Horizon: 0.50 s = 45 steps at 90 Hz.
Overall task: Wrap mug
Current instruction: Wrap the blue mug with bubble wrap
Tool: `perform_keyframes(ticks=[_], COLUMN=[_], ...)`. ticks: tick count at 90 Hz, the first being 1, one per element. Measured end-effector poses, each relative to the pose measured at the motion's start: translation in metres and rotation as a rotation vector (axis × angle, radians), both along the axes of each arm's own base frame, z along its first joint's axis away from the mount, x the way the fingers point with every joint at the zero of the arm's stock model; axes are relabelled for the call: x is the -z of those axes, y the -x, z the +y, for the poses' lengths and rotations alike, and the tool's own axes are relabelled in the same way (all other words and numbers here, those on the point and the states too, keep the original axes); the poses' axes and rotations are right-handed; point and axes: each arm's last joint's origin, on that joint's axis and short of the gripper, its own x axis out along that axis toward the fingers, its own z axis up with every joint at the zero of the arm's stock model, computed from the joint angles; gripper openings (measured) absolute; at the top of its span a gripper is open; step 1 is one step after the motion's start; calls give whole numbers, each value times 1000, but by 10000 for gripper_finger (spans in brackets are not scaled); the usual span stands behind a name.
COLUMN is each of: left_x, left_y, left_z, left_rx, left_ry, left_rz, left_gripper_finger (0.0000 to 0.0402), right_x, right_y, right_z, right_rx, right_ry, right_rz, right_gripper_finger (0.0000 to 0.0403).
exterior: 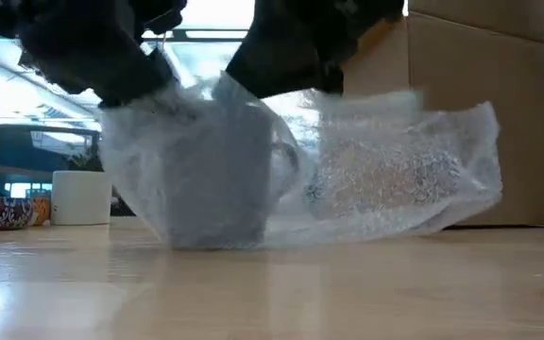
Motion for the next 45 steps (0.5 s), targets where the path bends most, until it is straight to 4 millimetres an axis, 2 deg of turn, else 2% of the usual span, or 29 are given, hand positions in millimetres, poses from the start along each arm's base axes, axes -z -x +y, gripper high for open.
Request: perform_keyframes(ticks=[10, 24, 36, 45], left_x=[-2, -1, -4, -20], left_y=[-1, 0, 1, 0], left_z=[-1, -1, -3, -8], left_rx=[21, 46, 82, 96], left_ry=[-6, -14, 12, 28], left_rz=[-9, 0, 4, -47], left_gripper_finger=[77, 78, 77, 77], right_x=[-10, -38, -62, -79], right_y=[3, 11, 30, 49], right_z=[4, 14, 17, 16], right_rx=[-7, -41, -39, -20], right_ry=[17, 77, 116, 138], right_rz=[-27, -88, -76, -51], right_gripper_finger=[0, 0, 0, 0])
